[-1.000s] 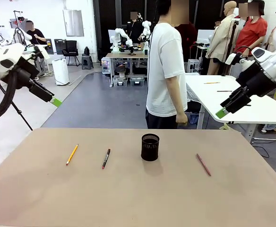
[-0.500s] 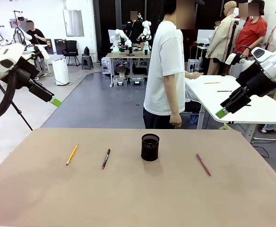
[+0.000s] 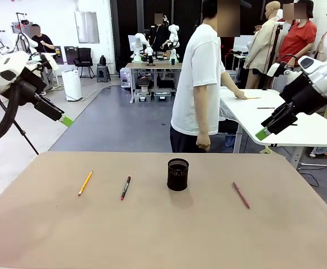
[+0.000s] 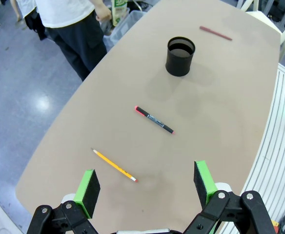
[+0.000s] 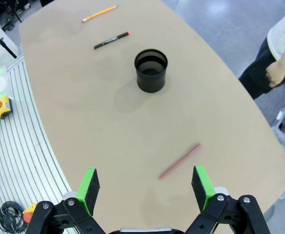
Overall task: Place the pens into the pen holder.
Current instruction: Pick up a writing instrument from the table and place it into the Pen holder.
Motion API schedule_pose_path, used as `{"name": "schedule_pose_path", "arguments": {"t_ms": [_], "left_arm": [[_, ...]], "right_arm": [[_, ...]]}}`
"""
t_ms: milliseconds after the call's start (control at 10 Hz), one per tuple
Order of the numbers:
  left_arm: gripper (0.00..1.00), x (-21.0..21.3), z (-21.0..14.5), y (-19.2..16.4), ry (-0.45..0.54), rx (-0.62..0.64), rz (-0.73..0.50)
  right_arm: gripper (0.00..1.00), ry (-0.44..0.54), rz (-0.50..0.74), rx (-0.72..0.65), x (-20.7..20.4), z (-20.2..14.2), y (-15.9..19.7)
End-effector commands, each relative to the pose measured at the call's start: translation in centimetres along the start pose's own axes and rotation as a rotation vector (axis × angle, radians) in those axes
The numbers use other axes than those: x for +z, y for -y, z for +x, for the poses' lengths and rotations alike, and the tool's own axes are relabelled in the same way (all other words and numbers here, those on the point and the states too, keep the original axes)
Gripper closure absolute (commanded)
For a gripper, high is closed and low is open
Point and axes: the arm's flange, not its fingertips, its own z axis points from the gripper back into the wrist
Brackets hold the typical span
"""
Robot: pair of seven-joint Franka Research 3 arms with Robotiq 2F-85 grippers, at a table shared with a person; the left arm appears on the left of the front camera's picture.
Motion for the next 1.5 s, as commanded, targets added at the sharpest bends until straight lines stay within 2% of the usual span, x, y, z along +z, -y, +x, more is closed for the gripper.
{"name": "schedule_pose_path", "arguments": {"t_ms": [0,200,500,700,900,1200,1300,1400], "left_arm": [[0.00,0.0,0.0,-0.1,0.002,0.000,0.007],[0.00,0.0,0.0,-0.1,0.002,0.000,0.007],[0.00,0.0,0.0,-0.1,0.002,0.000,0.007],[0.00,0.0,0.0,-0.1,0.002,0.000,0.007],[0.00,0.0,0.0,-0.1,0.002,0.000,0.007],[0.00,0.0,0.0,-0.1,0.002,0.000,0.007],[0.00,0.0,0.0,-0.1,0.002,0.000,0.007],[0.00,0.0,0.0,-0.1,0.002,0.000,0.007]], "right_arm": [[0.00,0.000,0.000,0.000,0.0,0.0,0.0],[0.00,-0.180,-0.073,-0.226,-2.0,3.7,-1.3],[0.00,-0.402,-0.139,-0.416,-7.1,7.0,0.7],[0.00,-0.461,-0.220,-0.575,-10.9,6.9,2.5],[0.00,-0.478,-0.293,-0.723,-14.0,5.3,4.9],[0.00,-0.502,-0.387,-0.791,-17.5,2.1,7.5],[0.00,-0.451,-0.357,-0.731,-17.3,1.5,8.0],[0.00,-0.501,-0.310,-0.771,-17.2,1.9,7.4]]}}
